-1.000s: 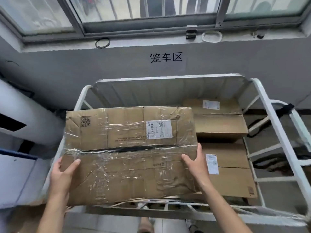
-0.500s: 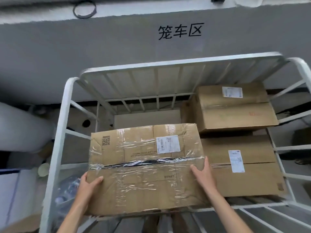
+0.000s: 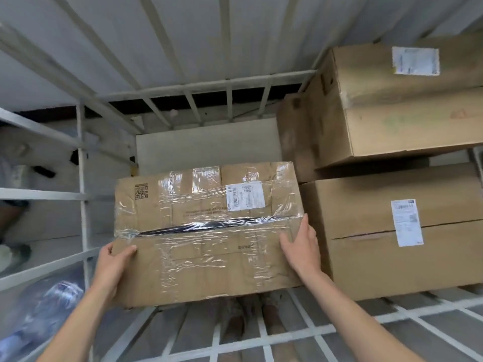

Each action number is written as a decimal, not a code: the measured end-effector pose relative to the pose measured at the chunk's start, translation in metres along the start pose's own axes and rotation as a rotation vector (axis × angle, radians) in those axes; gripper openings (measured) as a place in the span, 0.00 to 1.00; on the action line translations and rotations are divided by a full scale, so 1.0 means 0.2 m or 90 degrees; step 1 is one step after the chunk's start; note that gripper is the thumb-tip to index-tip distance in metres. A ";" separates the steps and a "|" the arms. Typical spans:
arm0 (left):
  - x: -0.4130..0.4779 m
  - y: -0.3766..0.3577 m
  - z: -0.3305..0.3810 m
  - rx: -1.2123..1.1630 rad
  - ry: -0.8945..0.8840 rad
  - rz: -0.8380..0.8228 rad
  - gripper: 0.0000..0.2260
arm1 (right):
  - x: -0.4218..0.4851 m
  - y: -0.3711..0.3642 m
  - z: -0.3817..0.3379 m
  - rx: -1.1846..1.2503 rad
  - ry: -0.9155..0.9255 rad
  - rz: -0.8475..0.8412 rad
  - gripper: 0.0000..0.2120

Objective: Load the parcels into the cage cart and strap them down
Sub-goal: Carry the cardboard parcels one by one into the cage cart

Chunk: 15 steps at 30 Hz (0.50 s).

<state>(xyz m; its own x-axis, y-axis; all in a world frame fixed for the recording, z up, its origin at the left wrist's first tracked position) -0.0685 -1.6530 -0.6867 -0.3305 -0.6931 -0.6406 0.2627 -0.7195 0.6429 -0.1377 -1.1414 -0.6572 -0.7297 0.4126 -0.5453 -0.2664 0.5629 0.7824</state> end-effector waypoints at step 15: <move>-0.33 -0.76 -0.27 0.610 -0.375 -0.139 0.50 | -0.02 -0.54 0.29 -0.335 0.226 -0.168 0.43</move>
<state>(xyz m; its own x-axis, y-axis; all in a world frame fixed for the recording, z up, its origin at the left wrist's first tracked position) -0.0375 -1.4997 -0.7649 -0.7235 -0.2479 -0.6442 -0.5675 -0.3177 0.7596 -0.0690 -1.1628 -0.7576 -0.7368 -0.0009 -0.6762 -0.6683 0.1531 0.7280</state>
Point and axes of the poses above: each hand's wrist, its own x-axis towards the middle knuckle, its own y-axis out of the back of the hand, z = x × y, the point moved 8 cm from there along x, towards the middle knuckle, and after that the axes turned 9 degrees about z, right-handed, at the moved point
